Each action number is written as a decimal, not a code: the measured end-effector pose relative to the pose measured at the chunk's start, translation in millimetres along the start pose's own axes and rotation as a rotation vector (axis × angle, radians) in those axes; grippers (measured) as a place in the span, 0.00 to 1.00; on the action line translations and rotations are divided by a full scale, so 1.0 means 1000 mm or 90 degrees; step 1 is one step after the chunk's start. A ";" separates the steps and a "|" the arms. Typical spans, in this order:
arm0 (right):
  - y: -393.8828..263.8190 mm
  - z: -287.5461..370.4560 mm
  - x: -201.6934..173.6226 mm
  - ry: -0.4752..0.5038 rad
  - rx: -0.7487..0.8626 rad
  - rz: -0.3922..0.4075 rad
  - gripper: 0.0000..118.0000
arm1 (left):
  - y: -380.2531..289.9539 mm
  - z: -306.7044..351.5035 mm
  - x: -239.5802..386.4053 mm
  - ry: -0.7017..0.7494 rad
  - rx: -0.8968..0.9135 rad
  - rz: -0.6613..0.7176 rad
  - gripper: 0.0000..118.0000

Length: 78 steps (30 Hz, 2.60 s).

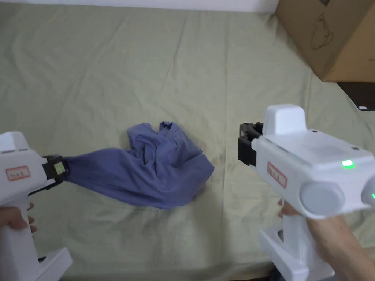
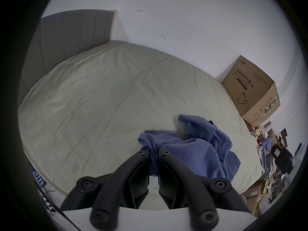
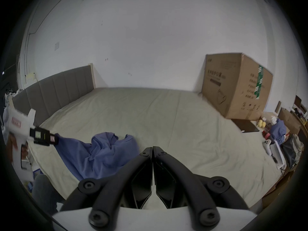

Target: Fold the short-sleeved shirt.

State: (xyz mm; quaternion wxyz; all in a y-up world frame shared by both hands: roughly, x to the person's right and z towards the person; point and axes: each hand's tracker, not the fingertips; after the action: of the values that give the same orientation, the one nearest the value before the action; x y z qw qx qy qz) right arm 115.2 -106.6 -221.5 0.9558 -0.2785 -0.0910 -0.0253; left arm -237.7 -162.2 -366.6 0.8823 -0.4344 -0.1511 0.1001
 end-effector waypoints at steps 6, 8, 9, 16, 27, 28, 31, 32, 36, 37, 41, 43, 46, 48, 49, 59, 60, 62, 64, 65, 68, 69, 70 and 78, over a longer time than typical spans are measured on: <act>0.043 -0.083 -0.004 0.047 -0.134 -0.036 0.91 | -0.019 0.003 -0.012 -0.002 0.002 0.018 0.06; 0.055 -0.115 -0.013 0.053 -0.154 -0.044 0.91 | -0.022 0.005 -0.014 -0.005 0.003 0.023 0.06; 0.061 -0.132 -0.018 0.046 -0.176 -0.039 0.91 | -0.023 0.005 -0.013 -0.006 0.003 0.025 0.06; 0.065 -0.257 -0.061 0.030 -0.306 -0.046 0.91 | -0.024 0.004 -0.018 -0.021 -0.003 0.034 0.06; 0.034 -0.315 -0.060 -0.010 -0.400 -0.094 0.08 | -0.017 -0.015 -0.025 -0.009 -0.021 0.032 0.06; 0.037 -0.309 -0.056 -0.006 -0.395 -0.111 0.07 | -0.016 -0.017 -0.025 -0.008 -0.021 0.031 0.06; 0.054 -0.282 -0.038 0.009 -0.372 -0.111 0.06 | -0.012 -0.019 -0.025 -0.002 -0.013 0.042 0.06; 0.063 -0.268 -0.031 0.018 -0.350 -0.102 0.06 | -0.009 -0.019 -0.025 -0.003 -0.010 0.048 0.06; 0.106 -0.193 0.009 0.049 -0.265 -0.110 0.06 | 0.013 -0.009 -0.025 -0.028 0.020 0.078 0.06; 0.115 -0.172 0.021 0.059 -0.245 -0.121 0.06 | 0.020 -0.005 -0.024 -0.036 0.032 0.083 0.06; 0.151 -0.088 0.064 0.065 -0.174 -0.147 0.06 | 0.055 0.023 -0.017 -0.045 0.096 0.077 0.06; 0.167 -0.047 0.083 0.060 -0.135 -0.148 0.06 | 0.077 0.042 -0.010 -0.045 0.132 0.058 0.06; 0.187 0.005 0.107 0.058 -0.080 -0.178 0.06 | 0.113 0.072 0.002 -0.067 0.187 0.056 0.06; 0.201 0.032 0.118 0.060 -0.051 -0.193 0.06 | 0.137 0.095 0.015 -0.089 0.215 0.047 0.06; 0.209 0.045 0.122 0.058 -0.037 -0.200 0.06 | 0.150 0.107 0.023 -0.098 0.230 0.036 0.06; 0.307 0.089 0.108 -0.064 0.107 -0.138 0.06 | 0.269 0.176 0.105 -0.071 0.327 -0.056 0.06; 0.317 0.085 0.108 -0.063 0.111 -0.144 0.06 | 0.280 0.178 0.112 -0.060 0.333 -0.051 0.06; 0.337 0.076 0.107 -0.076 0.119 -0.166 0.06 | 0.301 0.180 0.124 -0.047 0.347 -0.054 0.06; 0.355 0.064 0.105 -0.094 0.126 -0.165 0.06 | 0.321 0.177 0.135 -0.020 0.359 -0.068 0.06; 0.363 0.056 0.104 -0.104 0.129 -0.161 0.06 | 0.330 0.175 0.143 0.016 0.371 -0.086 0.06; 0.385 0.032 0.098 -0.123 0.128 -0.155 0.06 | 0.358 0.159 0.162 0.079 0.402 -0.132 0.06; 0.391 0.023 0.098 -0.127 0.129 -0.157 0.06 | 0.366 0.154 0.167 0.090 0.406 -0.138 0.06; 0.395 0.016 0.093 -0.134 0.130 -0.158 0.06 | 0.374 0.148 0.172 0.098 0.408 -0.141 0.06; 0.417 -0.073 0.092 -0.157 0.148 -0.152 0.06 | 0.421 0.091 0.188 0.163 0.478 -0.182 0.05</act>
State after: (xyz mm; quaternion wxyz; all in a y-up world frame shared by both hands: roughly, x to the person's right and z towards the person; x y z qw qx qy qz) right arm 258.4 205.8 -484.8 0.9533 -0.1547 -0.2419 -0.0931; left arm -113.2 216.5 -616.0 0.9960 -0.0661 -0.0521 -0.0296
